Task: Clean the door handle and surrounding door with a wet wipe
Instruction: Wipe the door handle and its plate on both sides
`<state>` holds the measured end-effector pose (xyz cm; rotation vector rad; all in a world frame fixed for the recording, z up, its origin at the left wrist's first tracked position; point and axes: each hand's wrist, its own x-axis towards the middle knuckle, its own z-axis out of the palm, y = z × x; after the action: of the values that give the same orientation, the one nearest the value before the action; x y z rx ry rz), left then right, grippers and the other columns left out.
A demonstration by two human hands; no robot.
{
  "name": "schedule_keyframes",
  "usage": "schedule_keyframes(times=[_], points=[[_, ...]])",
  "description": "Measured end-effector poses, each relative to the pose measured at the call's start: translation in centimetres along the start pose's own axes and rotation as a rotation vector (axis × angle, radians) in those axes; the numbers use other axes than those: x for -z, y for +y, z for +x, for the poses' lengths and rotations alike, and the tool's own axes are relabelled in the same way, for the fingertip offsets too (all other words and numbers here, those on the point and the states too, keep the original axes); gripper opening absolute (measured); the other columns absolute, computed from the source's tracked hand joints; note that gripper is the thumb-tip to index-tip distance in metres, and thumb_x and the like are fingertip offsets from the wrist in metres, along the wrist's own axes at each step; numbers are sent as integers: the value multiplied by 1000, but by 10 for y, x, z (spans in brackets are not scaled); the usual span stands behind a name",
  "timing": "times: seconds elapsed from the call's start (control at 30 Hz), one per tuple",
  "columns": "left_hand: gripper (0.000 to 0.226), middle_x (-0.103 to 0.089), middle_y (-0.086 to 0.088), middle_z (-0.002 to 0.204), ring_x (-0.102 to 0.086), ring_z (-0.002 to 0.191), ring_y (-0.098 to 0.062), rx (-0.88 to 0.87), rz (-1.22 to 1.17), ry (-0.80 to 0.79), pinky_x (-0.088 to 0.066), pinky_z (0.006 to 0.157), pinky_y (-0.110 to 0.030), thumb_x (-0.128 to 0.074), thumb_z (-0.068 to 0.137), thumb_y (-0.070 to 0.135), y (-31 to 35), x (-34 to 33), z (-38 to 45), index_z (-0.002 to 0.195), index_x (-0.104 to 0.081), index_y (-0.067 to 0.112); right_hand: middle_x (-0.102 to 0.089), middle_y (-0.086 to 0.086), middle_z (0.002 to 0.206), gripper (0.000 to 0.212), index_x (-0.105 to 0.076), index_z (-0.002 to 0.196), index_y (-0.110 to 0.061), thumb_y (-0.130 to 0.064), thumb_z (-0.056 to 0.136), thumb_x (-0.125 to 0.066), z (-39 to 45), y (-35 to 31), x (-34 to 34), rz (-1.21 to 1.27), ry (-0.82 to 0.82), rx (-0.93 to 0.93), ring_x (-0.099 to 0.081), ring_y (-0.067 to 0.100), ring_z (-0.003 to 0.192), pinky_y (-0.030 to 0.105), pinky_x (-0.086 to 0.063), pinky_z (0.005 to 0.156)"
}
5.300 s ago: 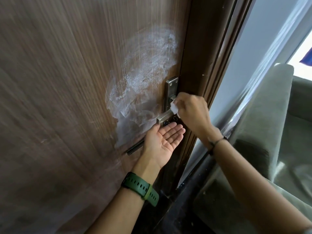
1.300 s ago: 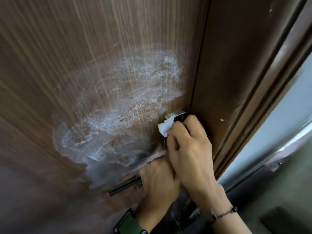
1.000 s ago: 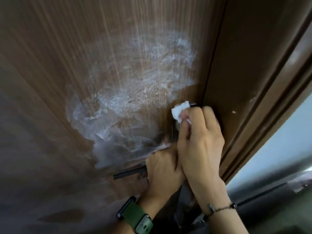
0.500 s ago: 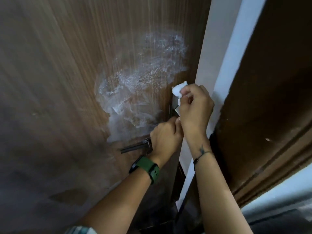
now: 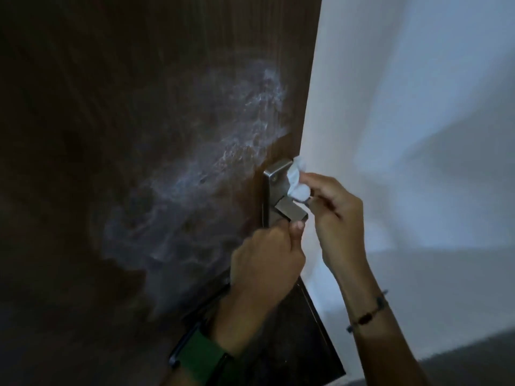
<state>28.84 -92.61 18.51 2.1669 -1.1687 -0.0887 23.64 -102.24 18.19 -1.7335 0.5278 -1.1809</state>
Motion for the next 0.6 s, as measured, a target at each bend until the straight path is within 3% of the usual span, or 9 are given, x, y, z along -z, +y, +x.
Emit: schedule_keyframes(times=[0.1, 0.23, 0.33, 0.5, 0.6], points=[[35, -37, 10, 58, -42, 56, -10, -12, 151, -84, -24, 49, -25, -29, 93, 38, -15, 18, 37, 61, -37, 25, -68, 4, 108, 29, -67, 108, -11, 3, 84, -60, 27, 10, -20, -26, -109, -9, -63, 16, 99, 37, -55, 86], [28, -60, 5, 86, -46, 63, -12, 84, 225, -139, -25, 48, -26, -29, 92, 39, -34, 35, 69, 70, -42, 28, -62, -8, 97, 21, -65, 99, -14, -16, 79, -67, 68, 11, -61, -83, -162, 90, -58, -4, 91, 14, -52, 78], [27, -61, 3, 90, -58, 80, -18, 183, 258, -173, -32, 60, -28, -25, 90, 46, -54, 45, 91, 73, -37, 29, -55, -22, 94, 20, -60, 98, -21, -23, 79, -65, 99, 13, -95, -25, -177, 133, -55, -14, 89, 1, -45, 76], [36, -60, 4, 98, -60, 95, -17, 314, 438, -118, -33, 65, -26, -2, 83, 52, -88, 58, 129, 77, -32, 31, -61, -2, 87, 10, -64, 87, -8, -13, 79, -67, 141, 32, -152, 31, -264, 293, -57, 5, 82, 11, -50, 70], [50, -61, 5, 100, -59, 96, -16, 399, 488, -36, -32, 65, -26, 4, 70, 61, -107, 69, 146, 81, -35, 32, -60, -3, 79, 8, -63, 80, -9, -16, 82, -66, 153, 59, -184, 135, -391, 143, -58, 7, 77, 14, -48, 69]])
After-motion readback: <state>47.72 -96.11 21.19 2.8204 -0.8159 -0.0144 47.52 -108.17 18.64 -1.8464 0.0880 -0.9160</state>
